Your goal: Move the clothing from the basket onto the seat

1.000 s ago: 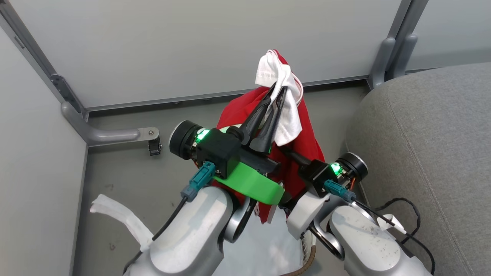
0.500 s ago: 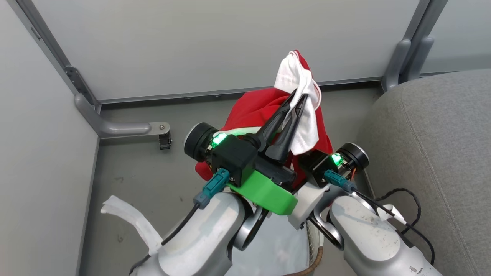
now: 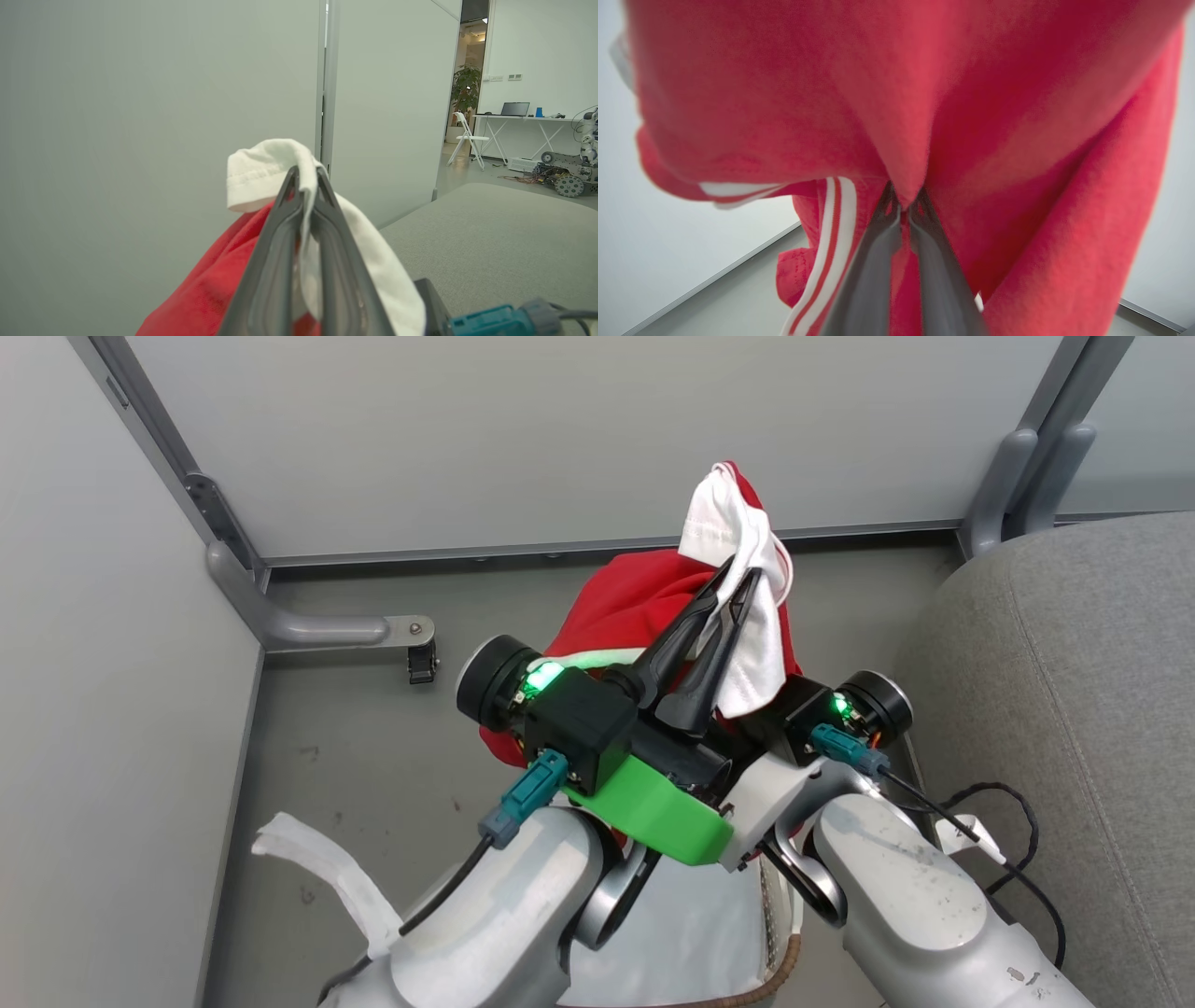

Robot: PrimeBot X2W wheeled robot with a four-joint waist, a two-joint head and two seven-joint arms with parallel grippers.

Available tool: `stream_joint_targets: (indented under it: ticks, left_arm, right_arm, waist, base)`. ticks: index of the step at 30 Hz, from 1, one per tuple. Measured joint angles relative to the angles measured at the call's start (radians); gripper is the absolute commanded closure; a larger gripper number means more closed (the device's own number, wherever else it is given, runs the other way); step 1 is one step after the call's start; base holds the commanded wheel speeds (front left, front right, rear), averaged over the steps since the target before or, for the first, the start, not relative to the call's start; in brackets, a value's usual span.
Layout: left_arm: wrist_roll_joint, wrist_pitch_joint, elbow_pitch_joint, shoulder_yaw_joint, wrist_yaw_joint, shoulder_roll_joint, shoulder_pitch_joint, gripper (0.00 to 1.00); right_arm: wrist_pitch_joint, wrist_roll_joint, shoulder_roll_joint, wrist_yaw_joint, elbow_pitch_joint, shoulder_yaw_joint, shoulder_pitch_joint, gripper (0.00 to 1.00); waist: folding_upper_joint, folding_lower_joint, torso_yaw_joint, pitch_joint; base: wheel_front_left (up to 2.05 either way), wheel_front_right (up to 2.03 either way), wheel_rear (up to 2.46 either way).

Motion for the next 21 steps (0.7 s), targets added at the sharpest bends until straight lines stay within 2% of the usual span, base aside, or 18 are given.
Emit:
stream_joint_targets:
  ticks: [15, 16, 17, 18, 19, 21]
  left_arm:
    - [0.004, 0.0, -0.002, -0.001, 0.0, 0.0, -0.004, 1.0]
    - [0.005, 0.0, -0.002, -0.002, 0.0, 0.0, -0.004, 0.86]
    - [0.005, 0.0, -0.002, -0.002, 0.0, 0.0, -0.004, 0.56]
    - [0.005, 0.0, -0.002, -0.002, 0.0, 0.0, -0.004, 0.11]
    - [0.001, 0.0, 0.0, -0.003, -0.003, 0.0, -0.004, 0.0]
    - [0.002, -0.001, 0.001, -0.003, -0.003, 0.0, -0.004, 0.0]
  right_arm:
    - [0.0, 0.006, 0.0, 0.0, 0.007, -0.033, -0.015, 1.0]
    - [0.0, 0.006, 0.0, 0.0, 0.007, -0.034, -0.016, 1.0]
    - [0.0, 0.005, 0.0, 0.0, 0.006, -0.035, -0.016, 1.0]
    - [0.0, 0.004, 0.0, 0.0, 0.002, -0.039, -0.016, 1.0]
    - [0.0, 0.0, 0.0, 0.0, -0.002, -0.042, -0.016, 1.0]
    - [0.0, -0.006, 0.0, 0.0, -0.007, -0.044, -0.016, 1.0]
  waist:
    - [0.0, 0.0, -0.003, 0.006]
    - [0.0, 0.0, -0.003, 0.006]
    - [0.0, 0.0, -0.004, 0.006]
    - [0.0, 0.0, -0.004, 0.006]
    - [0.0, 0.0, -0.005, 0.005]
    - [0.0, 0.0, -0.006, 0.004]
  base:
    - [0.0, 0.0, 0.0]
    - [0.0, 0.0, 0.0]
    - [0.0, 0.0, 0.0]
    - [0.0, 0.0, 0.0]
    - [0.0, 0.0, 0.0]
    - [0.0, 0.0, 0.0]
